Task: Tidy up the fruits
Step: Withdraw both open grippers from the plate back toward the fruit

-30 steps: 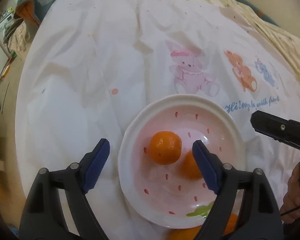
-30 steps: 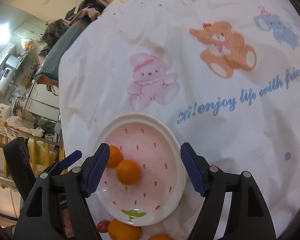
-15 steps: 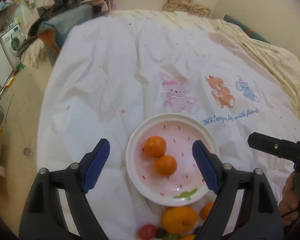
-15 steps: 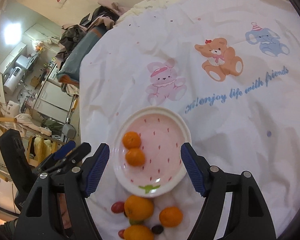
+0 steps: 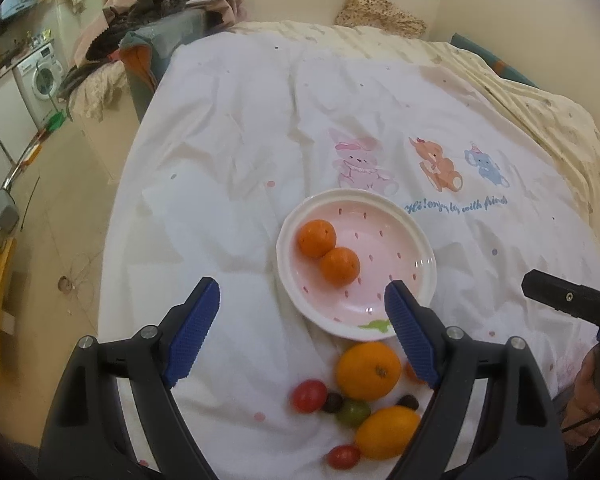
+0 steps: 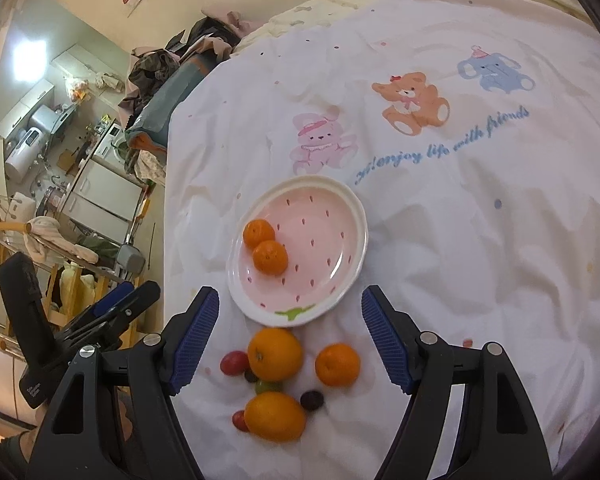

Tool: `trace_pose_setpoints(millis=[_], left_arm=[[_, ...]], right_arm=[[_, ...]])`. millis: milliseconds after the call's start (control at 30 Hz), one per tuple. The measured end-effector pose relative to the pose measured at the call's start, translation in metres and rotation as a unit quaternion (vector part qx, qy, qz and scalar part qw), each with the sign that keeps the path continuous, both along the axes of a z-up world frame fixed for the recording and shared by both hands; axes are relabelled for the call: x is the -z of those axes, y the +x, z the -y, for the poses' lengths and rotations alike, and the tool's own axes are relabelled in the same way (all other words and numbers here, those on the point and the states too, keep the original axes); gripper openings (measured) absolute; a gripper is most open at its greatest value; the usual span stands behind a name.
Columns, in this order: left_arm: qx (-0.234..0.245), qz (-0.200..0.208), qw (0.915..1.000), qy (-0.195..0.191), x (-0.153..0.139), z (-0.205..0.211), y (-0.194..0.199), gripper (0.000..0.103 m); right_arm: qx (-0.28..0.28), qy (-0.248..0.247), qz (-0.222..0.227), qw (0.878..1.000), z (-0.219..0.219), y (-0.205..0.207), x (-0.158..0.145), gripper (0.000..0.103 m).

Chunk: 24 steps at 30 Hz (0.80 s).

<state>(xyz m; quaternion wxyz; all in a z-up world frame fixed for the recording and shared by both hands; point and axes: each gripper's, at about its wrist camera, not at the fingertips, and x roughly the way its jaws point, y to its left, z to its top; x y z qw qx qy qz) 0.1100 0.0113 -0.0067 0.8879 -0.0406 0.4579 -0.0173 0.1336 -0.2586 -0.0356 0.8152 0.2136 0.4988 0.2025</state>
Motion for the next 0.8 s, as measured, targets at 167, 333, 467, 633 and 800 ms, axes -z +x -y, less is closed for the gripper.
trace_pose_setpoints(millis=[167,333,467,633,800], left_arm=[[0.004,-0.003,1.0,-0.002,0.002,0.0,-0.016,0.082],[0.004,-0.01,0.9999,-0.001,0.008,0.001,-0.029,0.082],[0.007,-0.013,0.9999,0.002,0.014,0.002,-0.033,0.082],[0.008,-0.023,0.9997,0.003,0.022,0.002,-0.034,0.082],[0.005,-0.03,0.9995,-0.001,0.026,0.002,-0.033,0.082]], right_arm=[[0.012,0.002,-0.006,1.0,0.007,-0.017,0.002,0.077],[0.029,0.007,-0.02,0.999,0.015,-0.029,0.007,0.077],[0.035,0.007,-0.031,0.999,0.017,-0.033,0.013,0.077],[0.036,-0.001,-0.039,0.999,0.015,-0.035,0.017,0.077],[0.035,-0.015,-0.041,0.998,0.011,-0.033,0.02,0.077]])
